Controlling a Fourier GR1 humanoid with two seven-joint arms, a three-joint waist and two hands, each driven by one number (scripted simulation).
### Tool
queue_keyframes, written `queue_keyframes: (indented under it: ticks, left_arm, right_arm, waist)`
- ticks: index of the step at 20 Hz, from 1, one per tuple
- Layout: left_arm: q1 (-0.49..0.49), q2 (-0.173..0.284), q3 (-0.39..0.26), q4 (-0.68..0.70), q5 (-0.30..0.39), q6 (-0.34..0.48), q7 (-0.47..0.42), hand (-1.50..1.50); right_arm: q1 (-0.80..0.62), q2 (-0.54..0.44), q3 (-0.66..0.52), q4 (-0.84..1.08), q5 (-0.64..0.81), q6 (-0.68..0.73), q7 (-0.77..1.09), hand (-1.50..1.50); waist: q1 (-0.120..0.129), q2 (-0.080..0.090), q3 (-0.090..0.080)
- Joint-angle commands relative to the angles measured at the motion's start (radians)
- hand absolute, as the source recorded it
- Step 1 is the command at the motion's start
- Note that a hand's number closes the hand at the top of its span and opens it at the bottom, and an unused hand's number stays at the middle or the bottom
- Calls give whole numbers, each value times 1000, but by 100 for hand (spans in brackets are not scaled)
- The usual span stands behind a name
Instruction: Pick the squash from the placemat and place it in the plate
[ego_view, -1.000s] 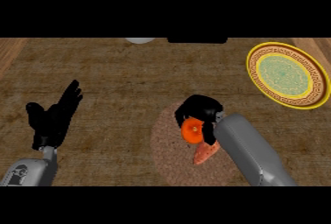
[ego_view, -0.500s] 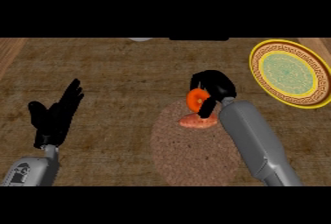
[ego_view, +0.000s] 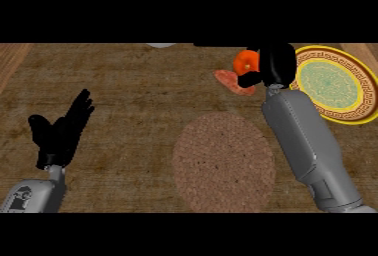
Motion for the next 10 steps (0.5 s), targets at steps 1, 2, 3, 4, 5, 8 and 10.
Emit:
queue_keyframes:
  ticks: [1,2,3,4,5,8,10]
  left_arm:
    - [5,-4,-14,-42,-7,3,35,0]
    - [-8,10,16,18,12,-32,1,0]
    - [-42,11,24,41,2,-23,2,0]
    - [-30,14,30,7,6,-18,25,0]
    - [-14,9,28,27,14,-45,-4,0]
    - [56,-14,4,-29,-12,-30,-22,0]
    - [-13,-6,33,38,-3,-36,-4,0]
  right_arm:
    - [-52,-16,-46,49,95,-170,143,150]
    - [-28,-38,-57,3,72,-133,143,150]
    - [-75,-41,-89,41,63,-140,165,150]
    - [-73,-44,-119,54,15,-155,124,150]
    - [-31,-49,-132,75,9,-198,107,150]
    - [-30,-72,-175,66,-35,-210,102,150]
    - [14,-141,-226,91,-102,-238,-13,150]
  waist:
    - [11,3,1]
    - [-10,0,0]
    - [-5,3,0]
    - [-1,2,1]
    - [-2,3,1]
    - [-1,0,1]
    - [-6,3,1]
